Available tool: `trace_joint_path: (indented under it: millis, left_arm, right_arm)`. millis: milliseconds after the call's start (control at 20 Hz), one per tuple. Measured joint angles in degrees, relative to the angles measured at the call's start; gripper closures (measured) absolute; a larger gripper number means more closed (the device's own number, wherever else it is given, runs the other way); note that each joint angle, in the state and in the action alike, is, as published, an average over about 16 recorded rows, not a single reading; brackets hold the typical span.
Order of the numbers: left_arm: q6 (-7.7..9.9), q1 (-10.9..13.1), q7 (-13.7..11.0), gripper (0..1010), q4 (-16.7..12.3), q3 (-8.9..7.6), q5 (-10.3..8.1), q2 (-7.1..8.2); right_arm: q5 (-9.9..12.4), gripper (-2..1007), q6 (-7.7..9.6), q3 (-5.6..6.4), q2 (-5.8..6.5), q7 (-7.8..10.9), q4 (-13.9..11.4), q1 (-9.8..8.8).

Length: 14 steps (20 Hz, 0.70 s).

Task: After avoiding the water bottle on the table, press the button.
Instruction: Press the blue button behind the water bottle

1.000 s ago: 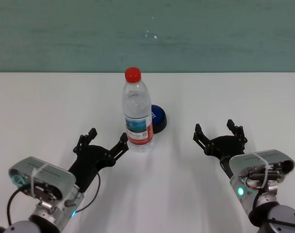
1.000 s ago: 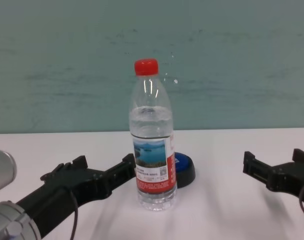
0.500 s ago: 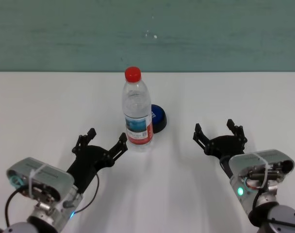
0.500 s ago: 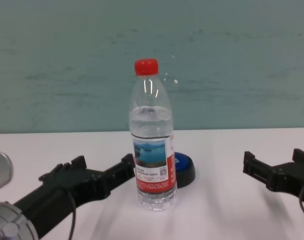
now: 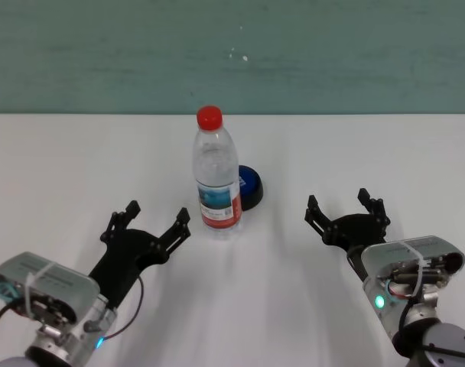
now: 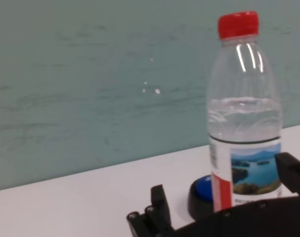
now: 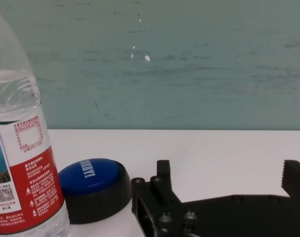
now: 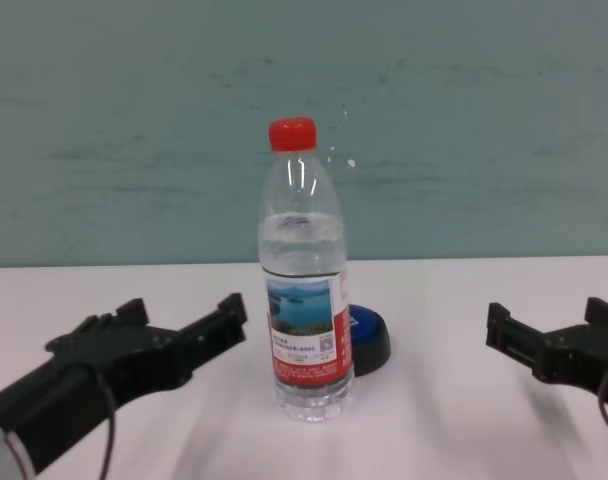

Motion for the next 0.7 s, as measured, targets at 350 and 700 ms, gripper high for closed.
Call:
trace_joint_path:
  millis: [350, 700]
  left_arm:
    - [-0.18, 0.0, 0.5, 0, -0.1, -1.56, -0.40, 0.37]
    - [-0.60, -1.6, 1.1, 0, 1.6, -2.90, 0.04, 0.33]
  right_arm:
    - [0.0, 1, 0.00, 0.00, 0.00, 0.00, 0.0, 0.00]
    - [0.0, 1, 0.00, 0.00, 0.00, 0.00, 0.0, 0.00]
